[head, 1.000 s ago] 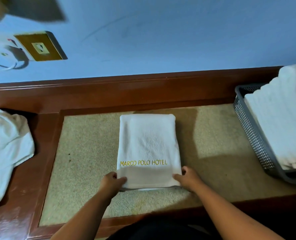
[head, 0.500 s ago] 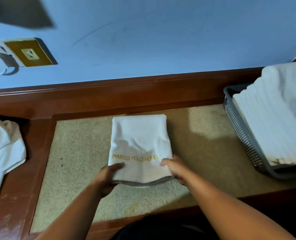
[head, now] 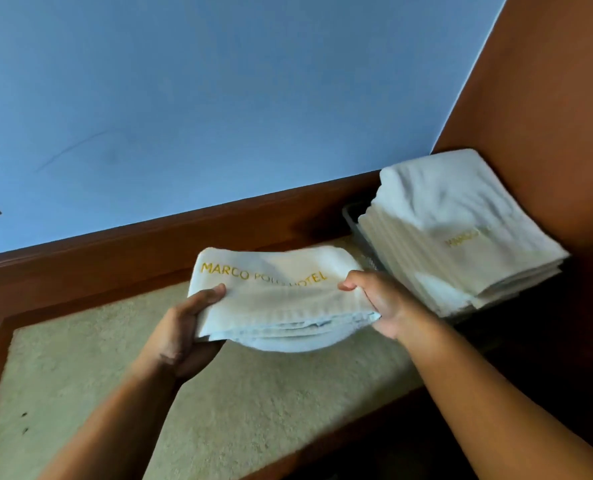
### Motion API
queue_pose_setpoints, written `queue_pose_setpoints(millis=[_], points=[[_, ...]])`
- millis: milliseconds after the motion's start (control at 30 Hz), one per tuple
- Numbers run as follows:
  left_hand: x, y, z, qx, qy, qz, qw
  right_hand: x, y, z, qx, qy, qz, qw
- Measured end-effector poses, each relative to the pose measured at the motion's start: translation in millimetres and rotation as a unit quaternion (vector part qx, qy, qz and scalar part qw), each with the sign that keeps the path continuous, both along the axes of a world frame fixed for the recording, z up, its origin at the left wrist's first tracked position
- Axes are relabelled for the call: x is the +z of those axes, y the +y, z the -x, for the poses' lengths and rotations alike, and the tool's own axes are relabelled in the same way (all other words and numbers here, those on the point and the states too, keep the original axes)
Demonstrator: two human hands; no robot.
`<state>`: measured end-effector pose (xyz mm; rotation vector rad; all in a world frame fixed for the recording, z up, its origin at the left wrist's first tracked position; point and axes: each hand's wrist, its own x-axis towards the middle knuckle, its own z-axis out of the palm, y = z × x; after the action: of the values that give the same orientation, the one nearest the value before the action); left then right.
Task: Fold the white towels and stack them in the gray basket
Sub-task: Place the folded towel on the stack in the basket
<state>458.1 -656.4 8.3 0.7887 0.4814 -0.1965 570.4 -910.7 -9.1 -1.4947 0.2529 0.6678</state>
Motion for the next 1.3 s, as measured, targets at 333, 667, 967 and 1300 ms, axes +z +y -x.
queue_pose_setpoints(millis=[333, 667, 967, 1300], points=[[112.6, -219.0, -159.9, -0.071, -0.312, -0.065, 0.945, 163.8, -225.6, -126.9, -0.192, -0.348, 0.055, 0.916], [-28.4, -369.5, -194.8, -0.132, -0.020, -0.071, 0.989, -19.3, -337.5, -179.0, -0.184, -0.197, 0.373, 0.888], [14.1, -360.7, -210.6, -0.365, -0.038, -0.302, 0.880, 9.3, -334.7, -174.8, -0.219, -0.329, 0.554, 0.733], [16.2, -357.1, -296.0, -0.267, -0.243, -0.827, 0.431, -32.3, -314.4, -186.8, 0.041, -0.316, 0.584, 0.747]])
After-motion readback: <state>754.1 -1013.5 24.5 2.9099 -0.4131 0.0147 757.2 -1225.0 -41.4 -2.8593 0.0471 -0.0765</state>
